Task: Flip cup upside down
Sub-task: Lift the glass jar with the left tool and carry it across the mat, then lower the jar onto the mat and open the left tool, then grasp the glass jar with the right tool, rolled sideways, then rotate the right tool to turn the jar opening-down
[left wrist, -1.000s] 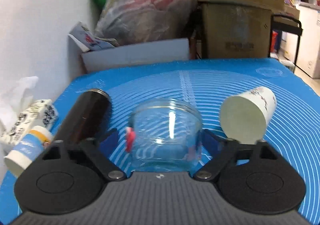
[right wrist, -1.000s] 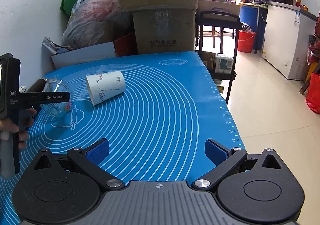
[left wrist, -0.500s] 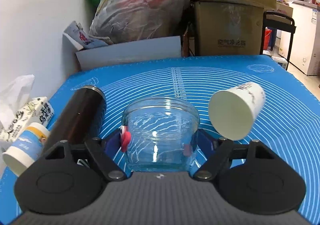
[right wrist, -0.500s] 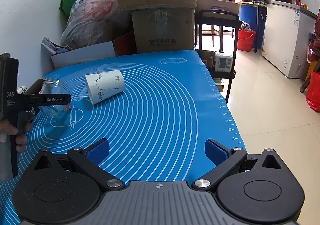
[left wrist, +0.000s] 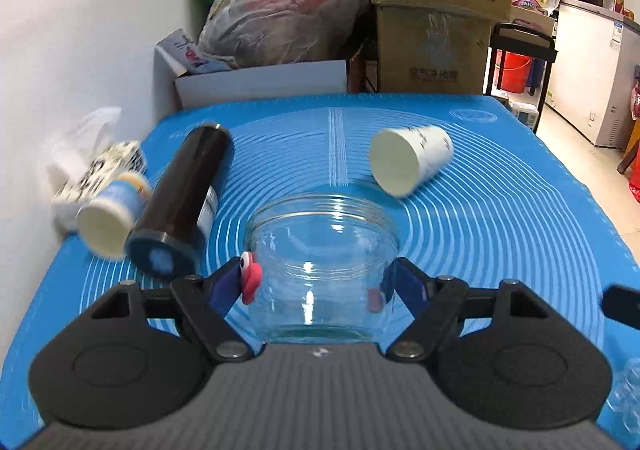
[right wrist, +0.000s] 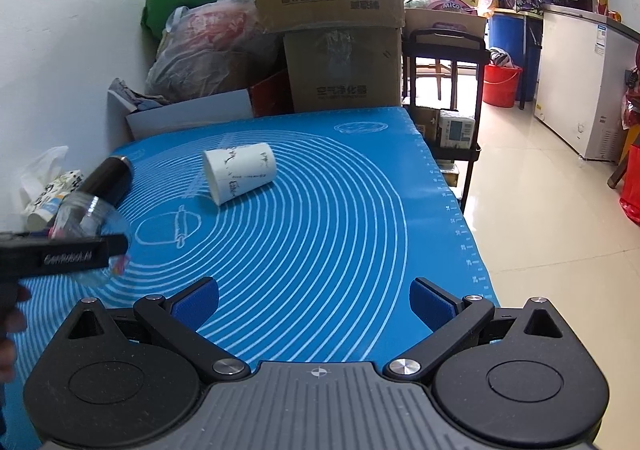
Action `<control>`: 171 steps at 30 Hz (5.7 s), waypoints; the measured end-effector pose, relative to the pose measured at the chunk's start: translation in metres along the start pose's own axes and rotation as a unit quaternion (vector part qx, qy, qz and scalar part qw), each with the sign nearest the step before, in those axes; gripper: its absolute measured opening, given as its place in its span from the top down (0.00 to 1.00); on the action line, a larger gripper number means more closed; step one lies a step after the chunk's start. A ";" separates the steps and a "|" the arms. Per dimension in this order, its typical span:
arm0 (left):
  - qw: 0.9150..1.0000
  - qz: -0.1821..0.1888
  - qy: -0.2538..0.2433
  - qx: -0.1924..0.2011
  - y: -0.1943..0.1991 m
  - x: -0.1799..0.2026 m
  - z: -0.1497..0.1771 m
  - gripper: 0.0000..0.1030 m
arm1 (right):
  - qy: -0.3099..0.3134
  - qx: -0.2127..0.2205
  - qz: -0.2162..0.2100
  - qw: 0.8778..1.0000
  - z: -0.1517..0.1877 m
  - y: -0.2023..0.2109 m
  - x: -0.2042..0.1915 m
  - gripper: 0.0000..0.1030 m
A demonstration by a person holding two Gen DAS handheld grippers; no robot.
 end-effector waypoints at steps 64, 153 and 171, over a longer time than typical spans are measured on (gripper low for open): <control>0.997 -0.039 0.067 0.022 0.078 -0.038 0.024 0.05 | 0.076 -0.015 -0.019 0.997 0.018 0.049 -0.037 0.00; 0.991 -0.076 0.105 0.025 0.042 -0.162 0.099 0.05 | 0.777 0.010 -0.031 0.629 0.077 -0.010 -0.237 0.18; 0.994 -0.063 0.078 0.041 0.045 -0.130 0.089 0.05 | 0.276 -0.013 -0.105 0.955 0.049 -0.037 -0.138 0.18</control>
Point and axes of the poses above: each gripper's, at about its wrist camera, not at the fingertips, and y roughly against the way its jaws point, x to its right, z to its underside, the point moved 1 cm from there along -y, roughly the way its jaws point, and after that the axes turned 2 degrees about -z, right-handed, at the moved point
